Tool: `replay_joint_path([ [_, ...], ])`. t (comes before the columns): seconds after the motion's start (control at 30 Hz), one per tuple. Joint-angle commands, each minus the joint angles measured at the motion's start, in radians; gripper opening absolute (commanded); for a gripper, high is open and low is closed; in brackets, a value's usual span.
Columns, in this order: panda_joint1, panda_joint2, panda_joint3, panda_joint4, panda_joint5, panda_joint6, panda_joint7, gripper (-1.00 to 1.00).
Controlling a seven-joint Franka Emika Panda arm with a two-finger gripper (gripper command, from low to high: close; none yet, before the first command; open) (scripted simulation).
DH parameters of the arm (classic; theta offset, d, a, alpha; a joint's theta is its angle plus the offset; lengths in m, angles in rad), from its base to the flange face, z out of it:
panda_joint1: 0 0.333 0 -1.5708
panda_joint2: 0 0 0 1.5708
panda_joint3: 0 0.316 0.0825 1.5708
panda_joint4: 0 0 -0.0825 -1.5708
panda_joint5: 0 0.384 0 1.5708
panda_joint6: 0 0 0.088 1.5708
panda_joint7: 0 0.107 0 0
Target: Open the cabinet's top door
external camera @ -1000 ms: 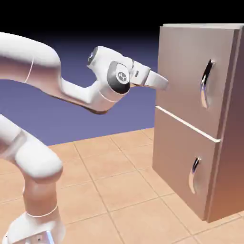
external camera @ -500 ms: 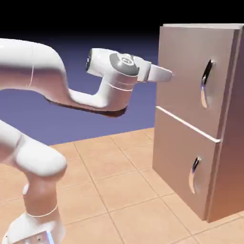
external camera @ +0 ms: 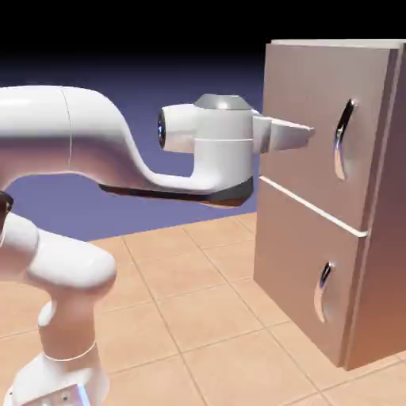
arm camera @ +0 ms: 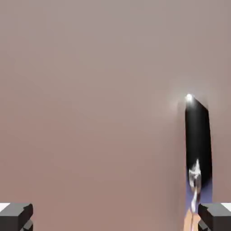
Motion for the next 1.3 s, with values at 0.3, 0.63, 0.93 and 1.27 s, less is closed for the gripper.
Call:
replay_joint_path([
  [0.3,0.113,-0.045,-0.132,0.071,-0.368,-0.004,0.279,0.00],
  [0.63,0.223,0.030,-0.195,0.145,-0.357,-0.066,0.291,-1.00],
  [0.93,-0.104,0.046,0.066,-0.063,-0.196,-0.185,0.291,-1.00],
  [1.27,-0.461,-0.015,0.406,-0.267,0.066,-0.280,0.245,-1.00],
])
